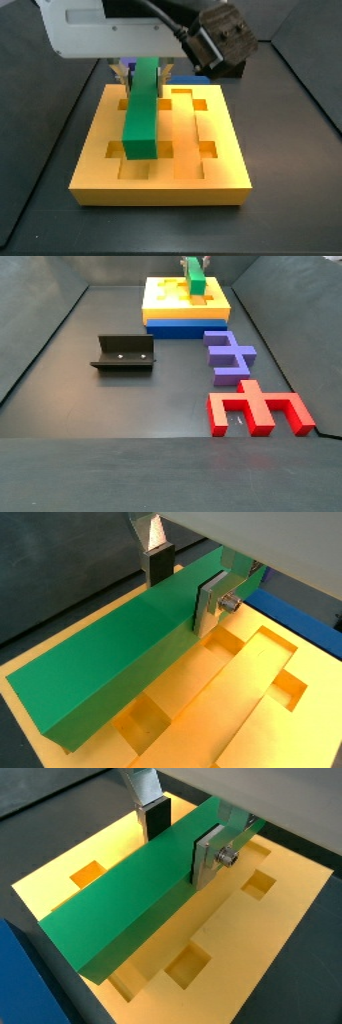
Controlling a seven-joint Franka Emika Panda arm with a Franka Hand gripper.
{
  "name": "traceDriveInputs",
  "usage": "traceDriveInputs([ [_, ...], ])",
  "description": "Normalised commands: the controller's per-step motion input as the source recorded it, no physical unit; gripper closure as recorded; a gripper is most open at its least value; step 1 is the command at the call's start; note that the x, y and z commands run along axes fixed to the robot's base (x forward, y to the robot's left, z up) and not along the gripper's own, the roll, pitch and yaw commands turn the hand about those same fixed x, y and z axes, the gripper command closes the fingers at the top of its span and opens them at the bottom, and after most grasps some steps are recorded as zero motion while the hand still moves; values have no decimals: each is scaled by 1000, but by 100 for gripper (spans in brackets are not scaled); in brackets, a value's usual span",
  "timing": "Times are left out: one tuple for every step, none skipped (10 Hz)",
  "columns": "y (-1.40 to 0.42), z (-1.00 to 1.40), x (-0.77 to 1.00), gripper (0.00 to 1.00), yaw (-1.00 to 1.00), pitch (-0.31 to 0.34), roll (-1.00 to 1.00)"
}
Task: Pick up the green object. Move up. Move to above the board. Insert the green object.
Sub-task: Insert the green object.
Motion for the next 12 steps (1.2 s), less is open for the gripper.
traceDriveInputs([
  [-71, -334, -23, 100, 0, -50, 13],
  [-23, -311, -11, 100, 0, -49, 0],
  [0, -254, -3, 100, 0, -41, 0],
  [0, -223, -17, 100, 0, -30, 0],
  [0, -194, -9, 100, 0, -14, 33],
  [0, -166, 0, 100, 0, 0, 47],
  [-23, -151, 0, 100, 0, 0, 44],
  [-106, -74, 0, 100, 0, 0, 51],
  [-86, -66, 0, 100, 0, 0, 69],
  [-97, -60, -29, 100, 0, 0, 73],
  [-89, -71, -66, 100, 0, 0, 66],
  [-26, -117, -97, 100, 0, 0, 74],
])
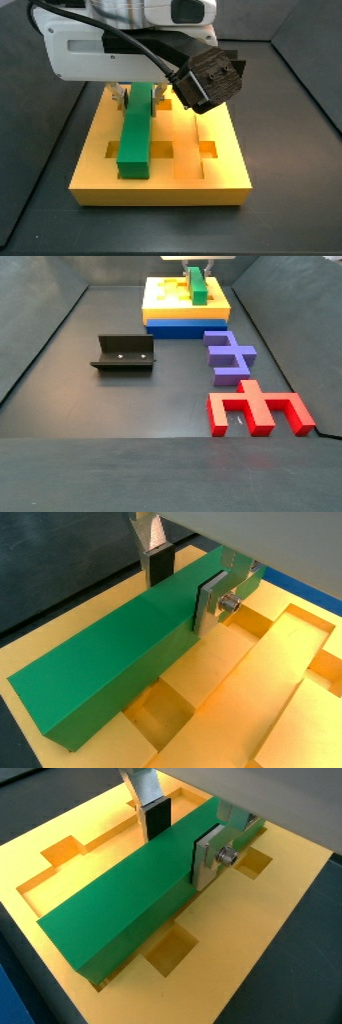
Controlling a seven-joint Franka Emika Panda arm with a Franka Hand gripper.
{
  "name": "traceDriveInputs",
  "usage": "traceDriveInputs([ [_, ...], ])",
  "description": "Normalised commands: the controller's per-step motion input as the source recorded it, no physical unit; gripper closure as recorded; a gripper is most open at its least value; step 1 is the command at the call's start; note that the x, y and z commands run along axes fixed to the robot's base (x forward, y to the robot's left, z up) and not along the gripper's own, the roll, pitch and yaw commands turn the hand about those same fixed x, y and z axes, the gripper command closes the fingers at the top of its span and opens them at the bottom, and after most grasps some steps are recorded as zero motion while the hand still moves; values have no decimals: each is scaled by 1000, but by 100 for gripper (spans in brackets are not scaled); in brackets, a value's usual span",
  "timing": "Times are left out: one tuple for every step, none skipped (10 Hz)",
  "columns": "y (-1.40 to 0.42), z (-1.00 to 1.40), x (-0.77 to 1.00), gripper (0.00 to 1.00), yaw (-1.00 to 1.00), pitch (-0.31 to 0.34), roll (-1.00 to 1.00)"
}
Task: Pick up the green object. Move up. Move to above the board. Insert the green object.
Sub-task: Insert the green object.
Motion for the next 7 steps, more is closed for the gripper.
traceDriveInputs([
  [-29, -109, -60, 100, -3, 0, 70],
  [-9, -117, -37, 100, 0, 0, 69],
  [0, -174, 0, 100, 0, -6, 76],
  [0, -309, 0, 100, 97, -11, 126],
  [0, -351, 109, 100, 140, 0, 159],
  [0, -326, 17, 100, 69, 0, 140],
  [0, 0, 0, 100, 0, 0, 0],
])
